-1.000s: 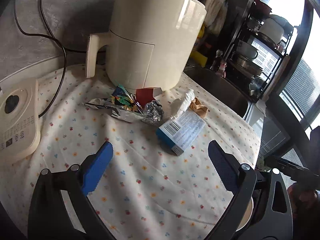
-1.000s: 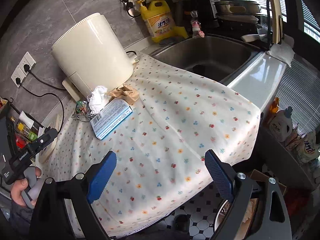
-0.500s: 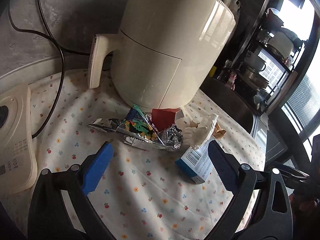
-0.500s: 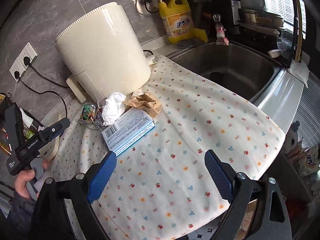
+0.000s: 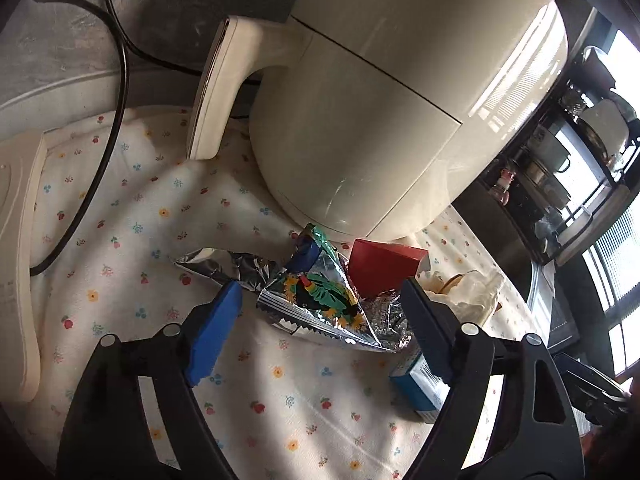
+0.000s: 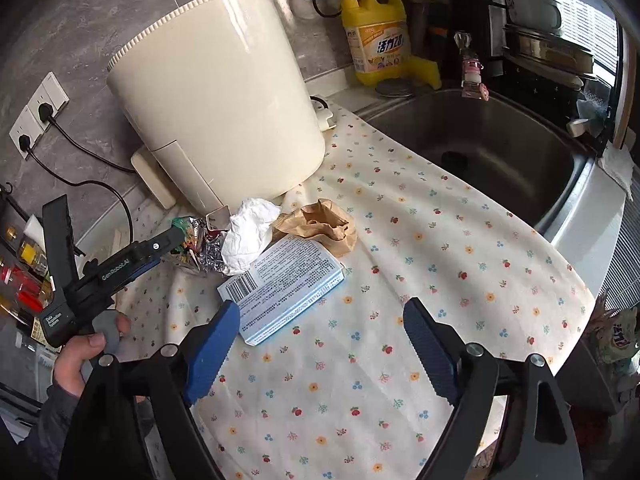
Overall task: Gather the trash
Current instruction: 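Grasp the colourful snack wrapper with the left tool while the right tool grasps the white tissue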
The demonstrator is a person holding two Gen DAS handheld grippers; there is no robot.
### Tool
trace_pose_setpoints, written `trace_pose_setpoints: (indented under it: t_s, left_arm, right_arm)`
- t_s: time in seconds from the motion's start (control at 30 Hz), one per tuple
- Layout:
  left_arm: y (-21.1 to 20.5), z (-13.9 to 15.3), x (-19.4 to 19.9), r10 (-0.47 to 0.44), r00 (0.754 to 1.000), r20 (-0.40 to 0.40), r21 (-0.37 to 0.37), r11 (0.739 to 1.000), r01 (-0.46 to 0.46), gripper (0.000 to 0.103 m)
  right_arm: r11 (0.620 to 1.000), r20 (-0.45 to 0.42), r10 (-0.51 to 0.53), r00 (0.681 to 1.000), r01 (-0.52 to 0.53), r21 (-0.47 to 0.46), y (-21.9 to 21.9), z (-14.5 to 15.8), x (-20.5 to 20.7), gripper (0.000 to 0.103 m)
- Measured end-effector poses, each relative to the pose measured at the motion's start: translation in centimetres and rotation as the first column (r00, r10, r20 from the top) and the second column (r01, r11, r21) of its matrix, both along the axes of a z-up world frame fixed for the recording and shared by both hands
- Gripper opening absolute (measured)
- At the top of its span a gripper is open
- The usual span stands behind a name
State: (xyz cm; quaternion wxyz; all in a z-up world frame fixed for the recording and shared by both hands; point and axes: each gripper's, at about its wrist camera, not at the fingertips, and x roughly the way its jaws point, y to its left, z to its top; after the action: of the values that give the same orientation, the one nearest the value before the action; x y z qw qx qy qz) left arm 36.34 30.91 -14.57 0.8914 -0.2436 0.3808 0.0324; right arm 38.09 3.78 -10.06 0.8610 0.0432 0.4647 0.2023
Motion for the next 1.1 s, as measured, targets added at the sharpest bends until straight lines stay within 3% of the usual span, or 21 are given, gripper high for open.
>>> trace_pose_setpoints:
  t_s: [0.13,0.2,0.4,0.7,0.73,0.8,1.1]
  left_arm:
    - [-0.1,-0.9,0.6,-0.004,1.0,-0.015,-0.022,1.0,0.004,0.069]
    - [-0.1,-1.4,0.9,-0.019,0.999,-0.026,-0.044,0.999,0.018,0.044]
    - [-0.1,-0.2,-0.6,-0.023,1.0,0.011,-0.035,0.999,0.024,0.017]
    - [1.0,1.9,-4.3,0.005,0.998,0.07,-0.015,1.0,-0.004,0.017]
    - [1.1,2.1,-4.6,0.007,0.997,0.076,-0.011,1.0,-0.006,0.017]
    - [1.0,2.7,-5.2,0.009,0.996,0.086,-0.006,1.0,-0.009,0.017]
    - [-1.1,6.4,-8.3,-0.008,0.989,0.15,0.068,0.998,-0.002,0.017]
  right_arm:
    - [1.0,-0.013,0.024,1.0,-0.024,0.005,1.7,-0.1,0.8,0.079]
    - [0.999,-0.023,0.037,0.999,-0.037,0.009,2.7,-0.3,1.2,0.079]
    - [0.996,-0.056,0.079,0.995,-0.077,0.038,5.6,-1.2,2.5,0.078]
    - [0.994,-0.091,0.101,0.991,-0.096,0.052,8.6,-2.3,4.5,0.076]
    - [0.993,-0.093,0.11,0.99,-0.106,0.048,8.9,-2.6,4.8,0.068]
    - [0.987,-0.096,0.161,0.982,-0.16,0.014,9.6,-3.3,5.0,0.008]
    - [0.981,-0.01,0.182,0.983,-0.181,0.07,6.5,-0.2,1.6,0.007]
